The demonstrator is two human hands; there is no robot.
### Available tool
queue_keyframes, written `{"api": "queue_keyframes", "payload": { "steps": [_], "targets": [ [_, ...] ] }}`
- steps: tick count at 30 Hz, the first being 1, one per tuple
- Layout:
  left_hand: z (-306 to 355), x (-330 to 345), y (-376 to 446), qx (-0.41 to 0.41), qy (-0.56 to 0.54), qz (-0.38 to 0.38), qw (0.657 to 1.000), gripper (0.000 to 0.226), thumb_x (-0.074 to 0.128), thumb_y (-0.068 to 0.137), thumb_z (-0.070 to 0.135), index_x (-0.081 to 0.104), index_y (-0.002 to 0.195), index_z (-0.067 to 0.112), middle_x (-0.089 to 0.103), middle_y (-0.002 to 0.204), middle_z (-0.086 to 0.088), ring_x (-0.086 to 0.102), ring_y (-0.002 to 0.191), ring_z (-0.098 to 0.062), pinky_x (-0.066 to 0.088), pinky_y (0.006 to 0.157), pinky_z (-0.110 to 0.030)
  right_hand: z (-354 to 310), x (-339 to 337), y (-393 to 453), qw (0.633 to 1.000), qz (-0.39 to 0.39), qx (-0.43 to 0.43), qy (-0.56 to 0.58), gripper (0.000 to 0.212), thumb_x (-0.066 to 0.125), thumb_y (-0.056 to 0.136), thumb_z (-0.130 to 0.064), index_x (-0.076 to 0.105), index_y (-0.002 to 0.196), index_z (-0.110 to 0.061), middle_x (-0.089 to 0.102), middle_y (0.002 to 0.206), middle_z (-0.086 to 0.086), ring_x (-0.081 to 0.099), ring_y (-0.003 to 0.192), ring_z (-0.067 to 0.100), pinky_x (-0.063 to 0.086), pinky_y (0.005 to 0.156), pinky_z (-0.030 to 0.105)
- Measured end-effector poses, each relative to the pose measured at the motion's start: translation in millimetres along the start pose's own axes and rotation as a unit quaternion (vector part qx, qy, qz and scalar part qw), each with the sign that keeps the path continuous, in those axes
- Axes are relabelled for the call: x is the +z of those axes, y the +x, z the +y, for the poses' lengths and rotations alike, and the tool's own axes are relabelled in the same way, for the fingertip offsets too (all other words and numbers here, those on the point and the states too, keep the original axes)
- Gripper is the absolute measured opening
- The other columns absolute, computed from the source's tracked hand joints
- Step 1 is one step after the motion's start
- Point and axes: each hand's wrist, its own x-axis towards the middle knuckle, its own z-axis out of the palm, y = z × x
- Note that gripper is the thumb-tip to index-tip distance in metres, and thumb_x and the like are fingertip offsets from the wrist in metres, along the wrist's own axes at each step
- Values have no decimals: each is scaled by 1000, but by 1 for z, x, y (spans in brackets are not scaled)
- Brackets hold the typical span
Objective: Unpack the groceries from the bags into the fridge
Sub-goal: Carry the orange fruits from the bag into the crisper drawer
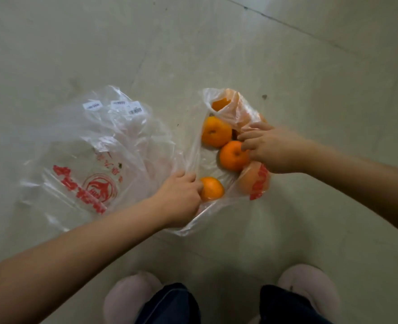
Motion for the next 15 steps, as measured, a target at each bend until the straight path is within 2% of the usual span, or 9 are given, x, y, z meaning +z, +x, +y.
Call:
{"api": "queue_keyframes", "payload": {
  "steps": [2, 3, 4, 5, 6, 8, 10, 13, 15],
  "targets": [
    [-2, 5, 3, -10, -4, -48, 999, 35, 34, 99, 26, 65, 111, 17, 61, 116, -1, 49, 111, -24, 35, 92, -32, -1, 2, -15, 999, -39, 25, 17, 29, 54, 83, -10, 67, 107, -19, 67, 116, 0, 58, 118, 17, 34, 111, 32],
    [-3, 5, 5, -15, -9, -65, 998, 35, 33, 100, 26, 64, 113, 16, 62, 117, -4, 50, 112, -25, 36, 93, -32, -3, 5, -21, 998, -19, 41, 37, 30, 48, 82, -8, 69, 102, -15, 71, 108, 4, 64, 108, 20, 42, 104, 31],
    [-1, 6, 7, -13, -10, -82, 997, 35, 33, 99, 24, 64, 113, 14, 63, 117, -7, 53, 111, -26, 38, 93, -33, -5, 6, -26, 994, -19, 72, 83, 32, 44, 77, -10, 72, 92, -11, 74, 96, 8, 70, 93, 24, 52, 91, 33],
    [0, 7, 8, -13, -12, -105, 994, 36, 33, 99, 23, 64, 112, 11, 64, 116, -9, 55, 110, -28, 41, 92, -34, -5, 6, -30, 984, -7, 102, 143, 38, 38, 76, -18, 72, 90, -7, 75, 92, 12, 71, 87, 28, 56, 80, 34],
    [2, 8, 10, -17, -27, -112, 993, 36, 33, 99, 23, 65, 110, 9, 65, 115, -11, 58, 109, -29, 43, 91, -34, -4, 10, -31, 972, 8, 136, 191, 46, 33, 80, -24, 71, 97, -5, 73, 99, 15, 69, 92, 30, 53, 80, 33],
    [7, 10, 14, -51, -84, -93, 991, 37, 33, 99, 26, 64, 108, 6, 65, 114, -14, 60, 107, -32, 46, 89, -34, -5, 19, -27, 960, 8, 189, 206, 40, 36, 93, -28, 63, 113, -6, 65, 117, 15, 62, 104, 31, 45, 85, 32],
    [6, 7, 15, -131, -173, -53, 975, 37, 36, 98, 32, 59, 109, 5, 63, 117, -17, 59, 108, -33, 46, 87, -34, -8, 22, -15, 955, 37, 235, 177, 35, 40, 96, -29, 57, 120, -10, 58, 127, 10, 59, 110, 30, 45, 84, 35],
    [5, 5, 16, -213, -261, 25, 941, 45, 49, 91, 46, 47, 117, 9, 58, 123, -11, 56, 113, -29, 46, 87, -33, -17, 18, 8, 962, 18, 239, 130, 51, 48, 91, -40, 40, 136, -16, 41, 143, 5, 48, 124, 29, 45, 90, 39],
    [6, 3, 21, -207, -257, 49, 943, 59, 57, 84, 52, 43, 125, 13, 52, 126, -9, 52, 116, -27, 45, 92, -34, -21, 18, 20, 970, -5, 217, 111, 68, 58, 84, -43, 32, 141, -17, 37, 144, 7, 41, 130, 28, 42, 99, 38]
  ]
}}
